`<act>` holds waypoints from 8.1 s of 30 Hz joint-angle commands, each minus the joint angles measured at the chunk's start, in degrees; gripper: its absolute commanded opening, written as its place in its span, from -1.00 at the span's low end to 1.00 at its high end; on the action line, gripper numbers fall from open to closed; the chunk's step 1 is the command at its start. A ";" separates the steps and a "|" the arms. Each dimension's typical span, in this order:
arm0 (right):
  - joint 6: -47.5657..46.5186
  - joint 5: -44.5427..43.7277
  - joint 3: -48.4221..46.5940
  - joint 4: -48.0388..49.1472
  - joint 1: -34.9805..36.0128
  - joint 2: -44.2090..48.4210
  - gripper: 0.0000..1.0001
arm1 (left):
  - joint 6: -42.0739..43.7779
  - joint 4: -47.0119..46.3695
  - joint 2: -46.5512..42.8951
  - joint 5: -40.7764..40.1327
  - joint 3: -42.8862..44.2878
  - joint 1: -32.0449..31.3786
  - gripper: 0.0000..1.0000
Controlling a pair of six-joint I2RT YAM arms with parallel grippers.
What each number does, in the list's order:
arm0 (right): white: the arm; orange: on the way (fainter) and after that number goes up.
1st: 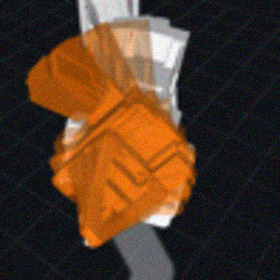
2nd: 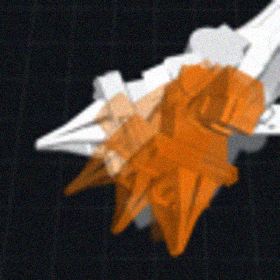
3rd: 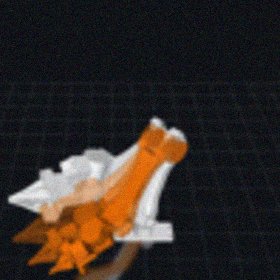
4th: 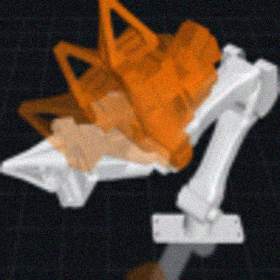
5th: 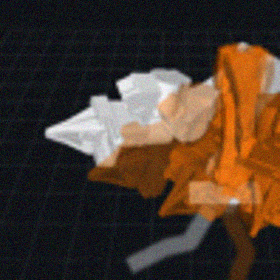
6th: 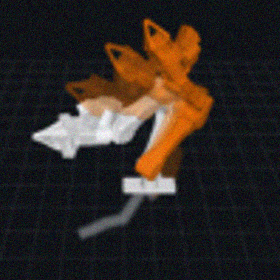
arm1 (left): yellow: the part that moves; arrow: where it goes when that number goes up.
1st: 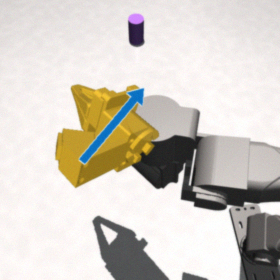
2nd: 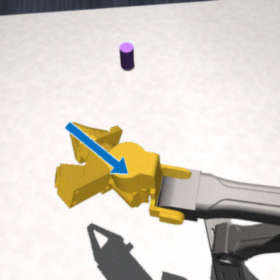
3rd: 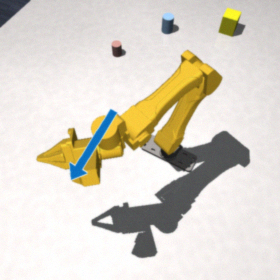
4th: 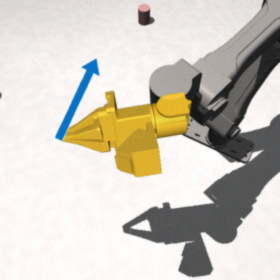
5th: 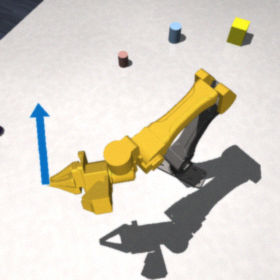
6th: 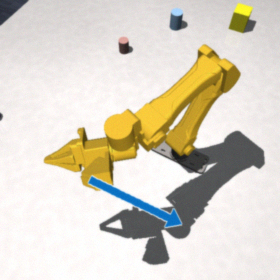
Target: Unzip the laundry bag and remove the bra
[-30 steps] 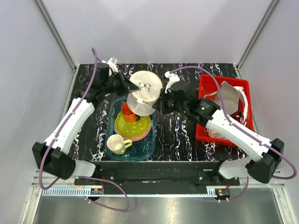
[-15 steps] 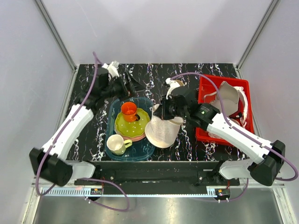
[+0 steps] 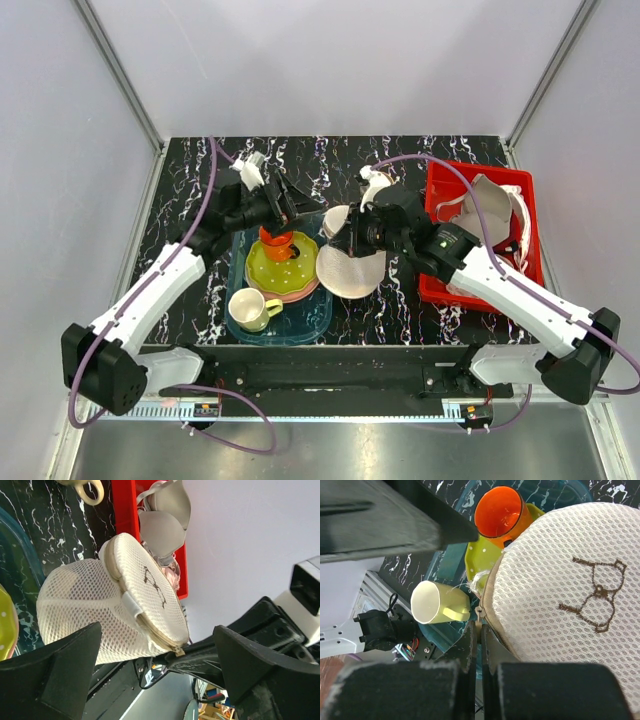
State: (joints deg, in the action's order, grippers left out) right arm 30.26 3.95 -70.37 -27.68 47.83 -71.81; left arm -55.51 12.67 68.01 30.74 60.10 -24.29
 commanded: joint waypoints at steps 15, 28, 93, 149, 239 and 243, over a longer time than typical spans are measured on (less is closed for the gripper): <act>-1.17 2.12 -0.47 3.34 0.33 -0.17 -1.00 | -10.41 -16.80 5.12 -2.79 -3.76 -6.81 0.43; -6.09 -2.98 10.69 -2.02 -11.44 9.49 -1.00 | -4.35 -5.99 5.12 -5.34 6.25 -7.26 -1.00; 2.00 14.86 19.04 6.06 -11.80 11.61 -1.00 | 0.04 -5.38 21.46 1.16 9.16 -13.23 0.58; 13.33 9.85 31.43 11.07 -11.71 15.83 -1.00 | -7.60 -8.80 8.62 -14.83 -3.85 -20.52 0.64; 8.59 1.68 27.57 -7.47 -11.80 25.50 -1.00 | 1.19 -6.07 21.65 -12.90 12.86 -14.91 -1.00; 8.06 0.98 28.18 -7.83 -11.71 24.35 -1.00 | 3.99 -3.89 18.83 -15.18 14.34 -14.82 -1.00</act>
State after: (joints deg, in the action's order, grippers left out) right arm 39.46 5.93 -42.39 -34.70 35.79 -46.96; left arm -53.78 12.45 91.20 19.25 72.60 -39.27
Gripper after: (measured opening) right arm 0.017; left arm 0.016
